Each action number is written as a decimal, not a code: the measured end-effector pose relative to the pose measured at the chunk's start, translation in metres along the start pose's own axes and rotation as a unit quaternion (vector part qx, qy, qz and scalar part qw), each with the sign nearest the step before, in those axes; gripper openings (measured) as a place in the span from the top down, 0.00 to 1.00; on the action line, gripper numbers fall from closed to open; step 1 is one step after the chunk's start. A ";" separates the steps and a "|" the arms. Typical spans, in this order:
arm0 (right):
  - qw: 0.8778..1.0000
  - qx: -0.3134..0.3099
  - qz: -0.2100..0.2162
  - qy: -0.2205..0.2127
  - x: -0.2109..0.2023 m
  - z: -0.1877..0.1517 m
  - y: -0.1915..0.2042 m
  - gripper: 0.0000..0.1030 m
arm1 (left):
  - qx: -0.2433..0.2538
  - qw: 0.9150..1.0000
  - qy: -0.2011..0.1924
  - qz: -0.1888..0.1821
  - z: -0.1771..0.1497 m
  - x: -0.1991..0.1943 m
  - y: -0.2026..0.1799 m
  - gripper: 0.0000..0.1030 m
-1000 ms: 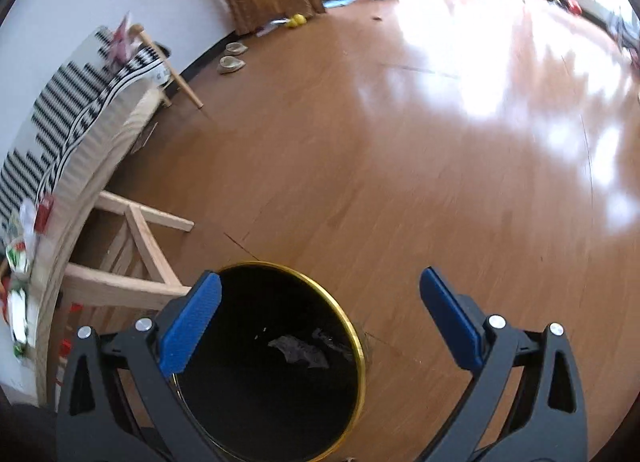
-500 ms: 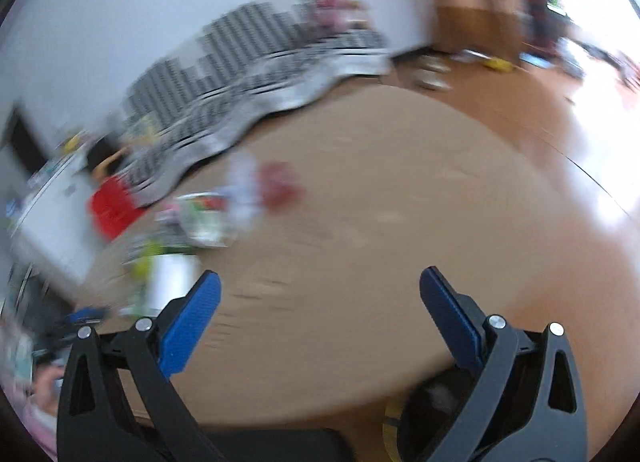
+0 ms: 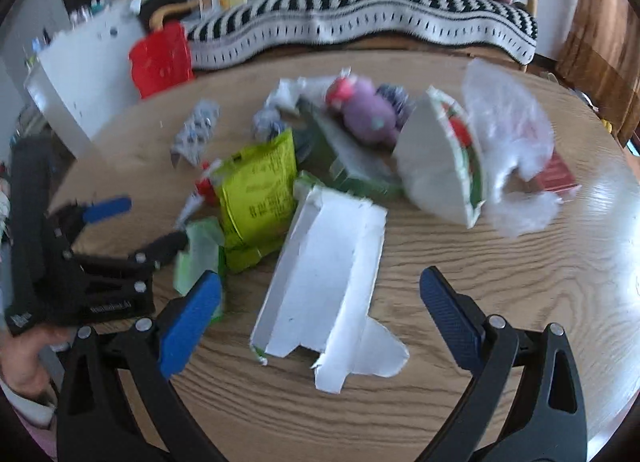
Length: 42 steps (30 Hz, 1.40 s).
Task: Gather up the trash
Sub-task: 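Return to the table, grasp white paper box with right tool while left grasps white snack stick, then carry the paper box and snack stick to the bin and open both tools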
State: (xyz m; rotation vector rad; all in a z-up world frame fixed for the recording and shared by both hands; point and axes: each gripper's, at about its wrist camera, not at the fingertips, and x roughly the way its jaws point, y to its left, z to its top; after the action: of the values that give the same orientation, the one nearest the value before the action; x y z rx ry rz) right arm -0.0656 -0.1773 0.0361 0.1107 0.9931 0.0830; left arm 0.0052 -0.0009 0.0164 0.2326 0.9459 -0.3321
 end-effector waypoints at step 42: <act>0.989 -0.002 0.046 -0.142 -0.070 -0.004 -0.034 0.73 | -0.084 0.991 -0.083 -0.066 -0.009 -0.054 0.026 0.90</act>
State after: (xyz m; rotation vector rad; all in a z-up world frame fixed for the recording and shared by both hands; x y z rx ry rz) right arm -0.1061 -0.2195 0.0872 0.1605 0.7019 0.1504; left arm -0.0213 0.0354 0.0572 -0.0128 0.8214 -0.3855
